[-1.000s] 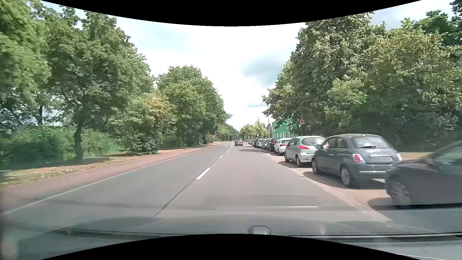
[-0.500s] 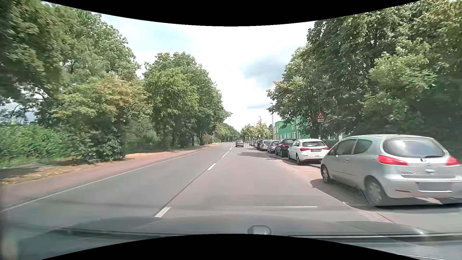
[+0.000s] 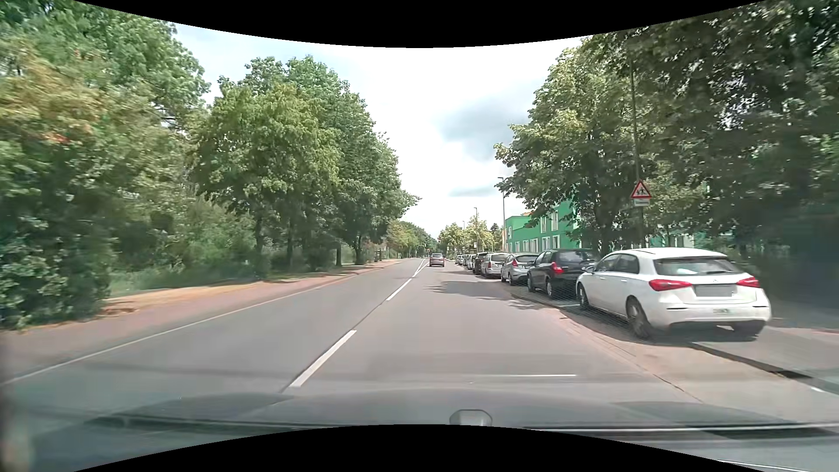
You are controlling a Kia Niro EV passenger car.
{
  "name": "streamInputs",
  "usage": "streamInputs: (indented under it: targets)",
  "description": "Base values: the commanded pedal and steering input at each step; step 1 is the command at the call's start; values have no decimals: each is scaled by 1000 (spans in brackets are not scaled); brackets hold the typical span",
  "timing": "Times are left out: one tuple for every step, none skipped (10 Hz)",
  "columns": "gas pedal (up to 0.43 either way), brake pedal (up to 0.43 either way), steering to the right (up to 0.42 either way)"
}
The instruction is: Follow the waypoints while adhering to traffic rules and regulations
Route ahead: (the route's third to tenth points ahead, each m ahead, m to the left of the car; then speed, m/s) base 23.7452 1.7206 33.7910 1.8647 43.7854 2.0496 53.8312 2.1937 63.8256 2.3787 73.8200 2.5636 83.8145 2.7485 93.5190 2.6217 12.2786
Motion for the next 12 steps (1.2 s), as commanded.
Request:
streamInputs:
  targets:
    - [138,18,-3]
    - [138,18,-3]
    - [138,12,-2]
    - [150,18,-2]
    - [138,18,-1]
    - [138,18,0]
    - [138,12,0]
    - [138,18,0]
    - [138,18,0]
    - [138,12,-1]
    - [138,12,-1]
    - [138,12,-1]
